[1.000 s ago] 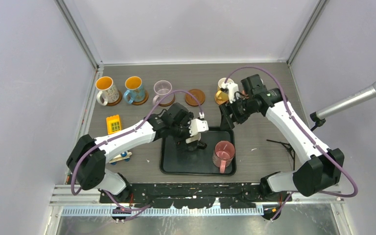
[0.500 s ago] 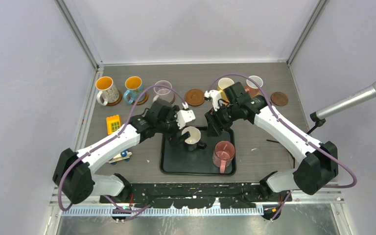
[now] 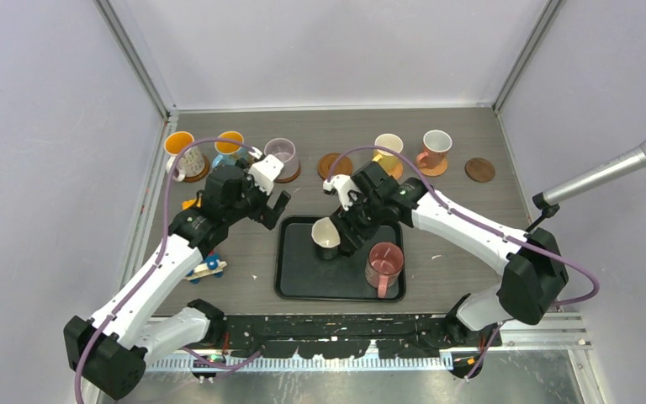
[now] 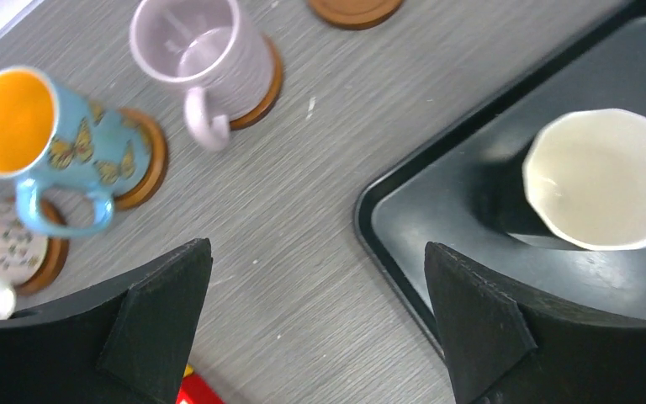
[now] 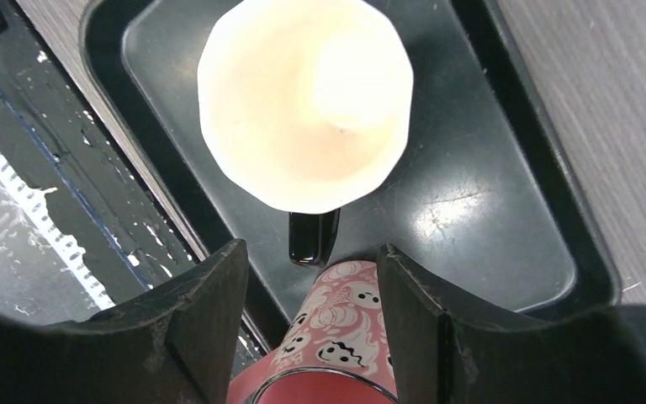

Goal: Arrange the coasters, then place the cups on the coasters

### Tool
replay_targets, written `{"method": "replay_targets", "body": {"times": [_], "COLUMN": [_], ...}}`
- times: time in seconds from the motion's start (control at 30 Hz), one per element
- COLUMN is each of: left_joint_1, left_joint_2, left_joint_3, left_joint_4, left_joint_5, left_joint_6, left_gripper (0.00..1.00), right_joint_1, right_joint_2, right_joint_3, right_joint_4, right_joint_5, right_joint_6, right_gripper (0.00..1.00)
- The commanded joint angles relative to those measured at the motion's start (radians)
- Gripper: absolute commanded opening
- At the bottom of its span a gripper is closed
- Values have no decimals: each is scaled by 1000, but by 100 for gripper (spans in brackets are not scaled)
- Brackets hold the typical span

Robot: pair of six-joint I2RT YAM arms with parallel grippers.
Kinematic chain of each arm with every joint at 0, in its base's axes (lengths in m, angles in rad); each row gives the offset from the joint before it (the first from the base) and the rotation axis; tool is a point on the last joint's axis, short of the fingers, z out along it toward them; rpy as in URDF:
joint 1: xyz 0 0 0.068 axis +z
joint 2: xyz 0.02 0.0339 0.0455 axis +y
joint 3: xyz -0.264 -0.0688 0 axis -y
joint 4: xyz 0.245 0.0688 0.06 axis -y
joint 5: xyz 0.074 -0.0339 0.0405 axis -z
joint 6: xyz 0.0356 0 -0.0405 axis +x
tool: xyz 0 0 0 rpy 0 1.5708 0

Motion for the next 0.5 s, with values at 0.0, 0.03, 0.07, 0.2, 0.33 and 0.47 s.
{"method": "replay_targets", "body": {"times": [0.0, 0.03, 0.07, 0.2, 0.33, 0.47], "left_joint_1": [32, 38, 44, 52, 52, 53], "left_joint_2": [1, 3, 2, -2, -5, -6], "left_joint_3": [11, 11, 11, 11, 9, 2], "left_joint_4": [34, 36, 38, 50, 59, 74], "left_joint_5": [-164, -171, -174, -180, -194, -213], "left_joint_6": [-96, -114, -126, -158, -176, -164], "left_gripper": [100, 100, 100, 100, 100, 100], "right_joint_1": [48, 59, 72, 93, 95, 101], "right_joint_2": [7, 8, 12, 45, 75, 91], "right_joint_3": [-30, -36, -40, -42, -38, -39], "right_joint_4": [69, 78, 85, 101, 124, 138], "right_joint_5": [78, 89, 102, 179, 221, 206], "right_joint_6": [72, 77, 78, 72, 77, 88], "right_gripper": [61, 61, 60, 56, 51, 48]}}
